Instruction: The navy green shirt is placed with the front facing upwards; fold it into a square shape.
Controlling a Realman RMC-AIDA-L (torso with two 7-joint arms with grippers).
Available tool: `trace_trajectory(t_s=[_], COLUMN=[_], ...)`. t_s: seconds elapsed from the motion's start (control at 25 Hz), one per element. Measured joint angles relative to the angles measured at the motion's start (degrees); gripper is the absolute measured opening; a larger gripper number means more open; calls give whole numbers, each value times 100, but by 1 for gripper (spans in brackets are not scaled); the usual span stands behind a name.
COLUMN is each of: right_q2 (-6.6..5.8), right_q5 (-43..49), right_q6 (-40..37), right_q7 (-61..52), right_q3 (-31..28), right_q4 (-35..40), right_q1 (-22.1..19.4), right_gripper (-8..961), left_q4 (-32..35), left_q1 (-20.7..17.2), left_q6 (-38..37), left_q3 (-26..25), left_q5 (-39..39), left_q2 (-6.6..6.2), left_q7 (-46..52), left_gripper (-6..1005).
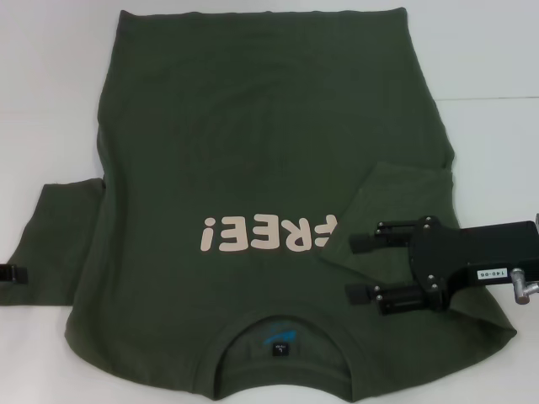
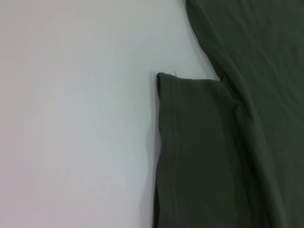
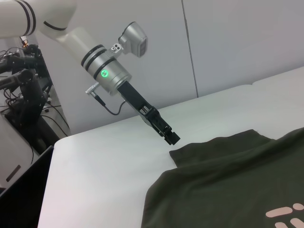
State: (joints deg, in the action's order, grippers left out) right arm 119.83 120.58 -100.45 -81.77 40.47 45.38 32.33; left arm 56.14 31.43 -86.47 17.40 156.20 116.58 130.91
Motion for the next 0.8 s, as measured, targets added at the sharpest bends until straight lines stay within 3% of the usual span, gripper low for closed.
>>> trace_trajectory(t_s=[0.8], right_q2=[5], right_q5=[0], right_q6=[72], right_q7=[-58], right_q3=[-4], right_q4=[-73], right_q1=[19], right_gripper=[785], left_q4=[-141], left_q1=[-23], left_q6=[257], left_q3=[8], left_q5=[99], left_q2=[25], left_q7=[12], left_gripper=[697])
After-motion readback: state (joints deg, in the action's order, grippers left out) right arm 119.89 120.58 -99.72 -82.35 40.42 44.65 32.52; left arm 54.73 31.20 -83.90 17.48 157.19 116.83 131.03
